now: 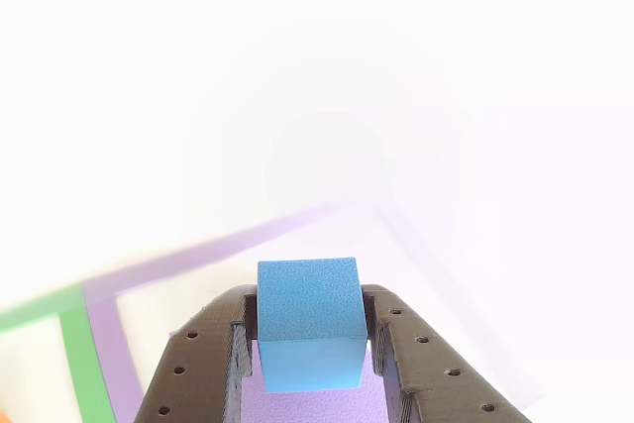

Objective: Tower of hanoi

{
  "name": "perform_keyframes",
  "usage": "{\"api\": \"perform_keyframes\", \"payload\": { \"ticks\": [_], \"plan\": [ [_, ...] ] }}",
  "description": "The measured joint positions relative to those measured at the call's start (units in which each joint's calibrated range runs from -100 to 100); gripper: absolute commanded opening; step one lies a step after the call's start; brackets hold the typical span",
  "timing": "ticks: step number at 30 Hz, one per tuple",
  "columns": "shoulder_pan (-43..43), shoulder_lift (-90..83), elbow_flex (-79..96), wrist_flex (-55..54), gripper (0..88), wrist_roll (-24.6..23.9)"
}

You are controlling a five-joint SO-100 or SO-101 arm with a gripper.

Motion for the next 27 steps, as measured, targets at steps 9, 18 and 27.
{"api": "perform_keyframes", "payload": {
  "ticks": [9, 18, 27],
  "plan": [
    [0.00, 1.77, 0.17, -2.57, 0.2, 0.00],
    [0.00, 4.47, 0.35, -4.90, 4.2, 0.00],
    [0.00, 6.33, 0.35, -6.02, 14.3, 0.00]
  ]
}}
